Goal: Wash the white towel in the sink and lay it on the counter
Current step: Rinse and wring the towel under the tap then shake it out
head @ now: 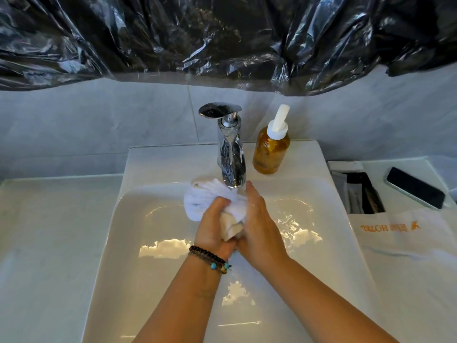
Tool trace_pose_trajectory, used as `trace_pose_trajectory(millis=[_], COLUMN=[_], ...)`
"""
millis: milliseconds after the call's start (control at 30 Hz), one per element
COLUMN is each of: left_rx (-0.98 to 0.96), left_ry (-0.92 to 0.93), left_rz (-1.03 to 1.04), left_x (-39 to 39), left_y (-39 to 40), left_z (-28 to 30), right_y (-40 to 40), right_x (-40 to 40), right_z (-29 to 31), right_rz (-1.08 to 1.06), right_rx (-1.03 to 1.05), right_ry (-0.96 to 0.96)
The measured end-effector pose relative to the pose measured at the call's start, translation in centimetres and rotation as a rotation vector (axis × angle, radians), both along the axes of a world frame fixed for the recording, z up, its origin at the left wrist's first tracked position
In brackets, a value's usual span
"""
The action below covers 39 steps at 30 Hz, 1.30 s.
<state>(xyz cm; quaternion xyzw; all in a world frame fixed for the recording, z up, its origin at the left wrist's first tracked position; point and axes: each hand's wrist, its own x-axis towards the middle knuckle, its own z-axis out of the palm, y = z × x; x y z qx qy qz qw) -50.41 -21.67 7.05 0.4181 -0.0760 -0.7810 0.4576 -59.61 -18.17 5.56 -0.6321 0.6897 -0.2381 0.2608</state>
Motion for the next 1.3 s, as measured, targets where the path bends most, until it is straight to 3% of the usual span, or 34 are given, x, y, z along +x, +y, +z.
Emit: trace_pose_trajectory(millis=[133,233,400,533,667,833,1033,1167,1300], left_rx=[-0.026,-0.022,-0.154,-0.338,-0.45,-0.347,-0.37,-0.365,-0.341], left_ry=[-0.17,-0.308,-0.5,-0.457,-0.363,-0.257,-0.18,0.066,0.134], left_rz=[0.057,0.092,0.057,-0.062,-0.213,-0.22,-0.28,-0.362,-0.392], left_x=[-0.3,-0.3,0.6,1.4,2.0,2.0,2.5,4.3,4.2], left_y=[-1.0,-1.6,-2.6,-2.7,-3.0,-2.4,-2.1,-3.0,-2.7], left_z=[0.4,0.0,-0.5,-0.9,-0.8,-1.3,-1.0,-0.6,-0.2], right_y=[-0.9,-1.5,-2.4,-2.8,-2.5,-1.6,-1.5,-2.2,-3.1], right_x=[0.6,0.8,1.0,0.5,-0.7,-0.6,-0.9,-1.9,-2.8], right_z=[0.9,1.7,1.5,0.8,1.7,1.8,2.2,3.7,5.2], right_rz=[-0.135,-0.143,-0.101,0.0,0.03,0.047,0.058,0.136,0.324], right_rx=[0.046,0.034,0.24,0.344,0.703,0.765,0.822,0.903,0.987], right_ry=[0.12,0.049,-0.079,-0.298,-0.748,-0.719,-0.758,-0.707,-0.468])
